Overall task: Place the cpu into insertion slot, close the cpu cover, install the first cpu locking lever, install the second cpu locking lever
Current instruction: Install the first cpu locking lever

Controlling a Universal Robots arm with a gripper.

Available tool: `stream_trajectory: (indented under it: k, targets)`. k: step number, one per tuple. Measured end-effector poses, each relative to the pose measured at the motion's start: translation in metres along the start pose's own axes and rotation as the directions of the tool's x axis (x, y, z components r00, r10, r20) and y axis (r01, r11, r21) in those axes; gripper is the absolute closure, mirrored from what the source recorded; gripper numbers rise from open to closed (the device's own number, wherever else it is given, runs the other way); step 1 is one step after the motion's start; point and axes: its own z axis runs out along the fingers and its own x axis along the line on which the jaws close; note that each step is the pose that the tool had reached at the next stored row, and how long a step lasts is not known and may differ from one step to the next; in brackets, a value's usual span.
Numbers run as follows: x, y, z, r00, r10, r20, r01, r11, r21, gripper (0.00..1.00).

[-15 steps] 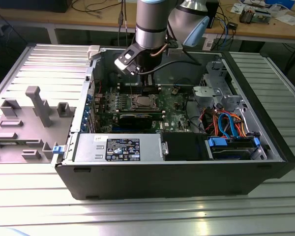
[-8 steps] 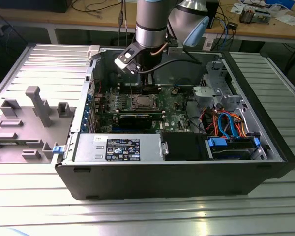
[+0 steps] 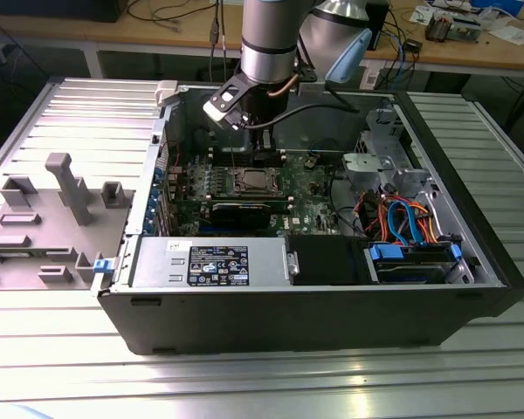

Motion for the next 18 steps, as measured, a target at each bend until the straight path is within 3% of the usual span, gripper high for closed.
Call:
stream_trajectory:
  k: [18]
  targets:
    - [0.0000,-0.0002,-0.0031,0.9999,0.012,0.0003,-0.012,0.9999,-0.0030,0.89]
